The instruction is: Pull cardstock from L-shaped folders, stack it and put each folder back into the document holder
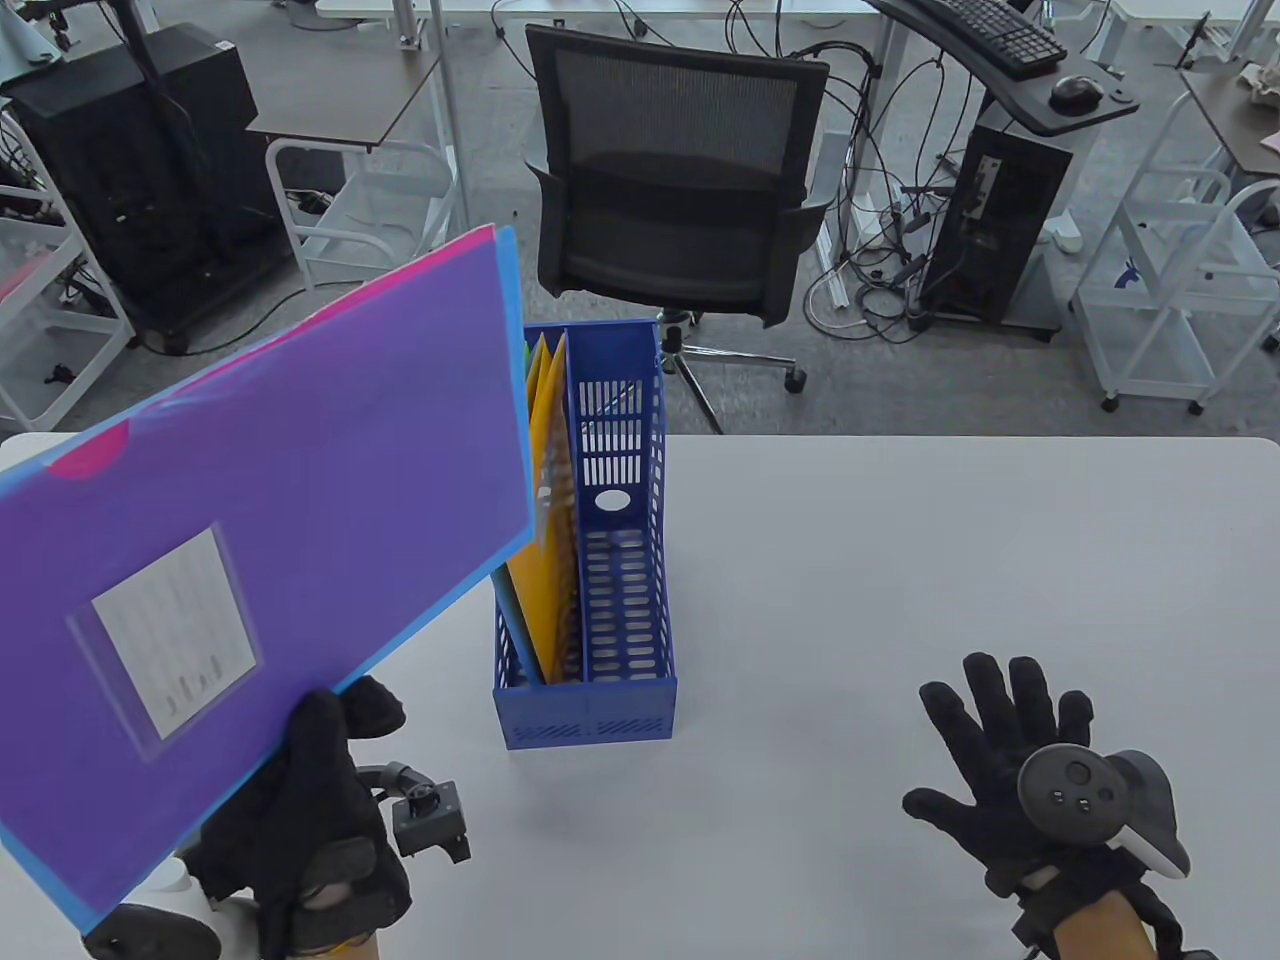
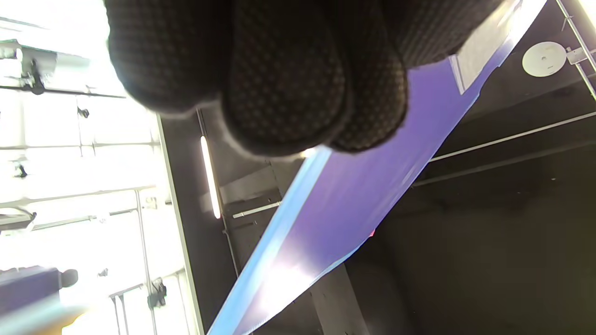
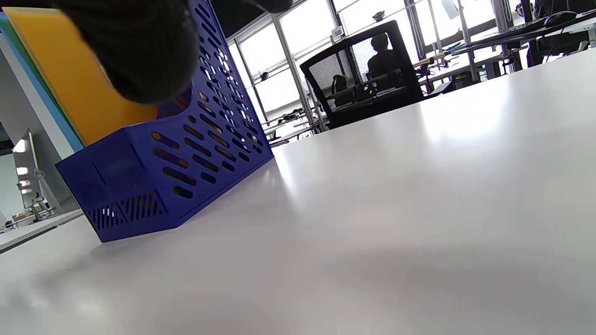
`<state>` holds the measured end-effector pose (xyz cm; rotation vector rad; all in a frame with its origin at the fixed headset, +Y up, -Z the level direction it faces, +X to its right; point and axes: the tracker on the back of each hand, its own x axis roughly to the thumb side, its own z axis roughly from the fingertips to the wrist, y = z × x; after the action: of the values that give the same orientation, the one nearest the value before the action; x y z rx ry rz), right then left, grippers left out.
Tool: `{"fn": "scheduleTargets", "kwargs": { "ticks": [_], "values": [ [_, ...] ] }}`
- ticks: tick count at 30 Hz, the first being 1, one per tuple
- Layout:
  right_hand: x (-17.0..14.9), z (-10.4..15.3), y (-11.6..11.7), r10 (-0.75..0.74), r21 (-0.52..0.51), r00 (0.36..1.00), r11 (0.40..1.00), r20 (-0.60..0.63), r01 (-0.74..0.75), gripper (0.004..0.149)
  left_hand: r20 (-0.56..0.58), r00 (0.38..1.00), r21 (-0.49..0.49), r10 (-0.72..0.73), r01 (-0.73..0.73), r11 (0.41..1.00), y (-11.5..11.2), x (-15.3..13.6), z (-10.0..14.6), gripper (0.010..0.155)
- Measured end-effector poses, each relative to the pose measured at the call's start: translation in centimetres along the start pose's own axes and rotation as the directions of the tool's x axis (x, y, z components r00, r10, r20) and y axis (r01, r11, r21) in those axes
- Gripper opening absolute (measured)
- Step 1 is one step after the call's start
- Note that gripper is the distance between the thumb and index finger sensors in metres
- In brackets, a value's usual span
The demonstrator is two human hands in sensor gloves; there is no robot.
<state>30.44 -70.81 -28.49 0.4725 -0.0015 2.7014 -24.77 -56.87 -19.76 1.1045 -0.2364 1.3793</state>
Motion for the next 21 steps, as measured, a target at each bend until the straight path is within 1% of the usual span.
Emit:
{"fn": "scheduleTargets", "kwargs": {
  "ticks": [2, 6, 9, 12, 15, 16, 17, 19, 20, 21],
  "values": [
    [0.0, 0.0, 0.0, -0.002, -0.001, 1.000, 1.000, 0.000, 0.002, 0.088, 0.005, 1.000, -0.012, 0.022, -0.022, 1.000, -0.6, 0.3, 0.2, 0.040],
    [0.0, 0.1, 0.0, -0.008, -0.004, 1.000, 1.000, 0.003, 0.008, 0.088, -0.009, 0.998, -0.095, 0.065, -0.065, 0.993, -2.8, 0.8, 0.8, 0.040],
    [-0.1, 0.1, -0.1, -0.022, -0.010, 1.000, 1.000, 0.007, 0.022, 0.089, -0.028, 0.998, -0.175, 0.048, -0.052, 0.983, -4.7, 0.5, 1.4, 0.040],
    [-0.1, 0.1, -0.2, -0.033, -0.018, 0.999, 0.999, 0.013, 0.033, 0.089, -0.044, 0.999, -0.265, -0.016, 0.004, 0.964, -6.9, -0.1, 2.2, 0.041],
    [-0.1, 0.3, -0.4, -0.057, -0.049, 0.998, 0.997, 0.037, 0.059, 0.089, -0.066, 0.993, -0.357, -0.095, 0.065, 0.932, -9.1, -1.2, 3.3, 0.041],
    [-0.1, 0.3, -0.5, -0.061, -0.056, 0.997, 0.996, 0.041, 0.063, 0.089, -0.069, 0.991, -0.380, -0.114, 0.079, 0.922, -9.5, -1.6, 3.5, 0.041],
    [-0.1, 0.4, -0.6, -0.063, -0.063, 0.997, 0.996, 0.048, 0.066, 0.089, -0.074, 0.988, -0.423, -0.132, 0.089, 0.902, -10.0, -2.0, 3.9, 0.041],
    [0.0, 0.5, -0.9, -0.066, -0.110, 0.995, 0.991, 0.074, 0.074, 0.089, -0.053, 0.982, -0.468, -0.182, 0.137, 0.873, -10.6, -2.8, 4.6, 0.042],
    [0.0, 0.6, -1.1, -0.067, -0.134, 0.993, 0.988, 0.095, 0.079, 0.089, -0.045, 0.976, -0.506, -0.215, 0.164, 0.847, -10.9, -3.2, 4.8, 0.042],
    [0.1, 0.6, -1.2, -0.080, -0.160, 0.990, 0.982, 0.117, 0.098, 0.089, -0.044, 0.967, -0.559, -0.252, 0.185, 0.809, -11.0, -3.5, 5.0, 0.042]
  ]
}}
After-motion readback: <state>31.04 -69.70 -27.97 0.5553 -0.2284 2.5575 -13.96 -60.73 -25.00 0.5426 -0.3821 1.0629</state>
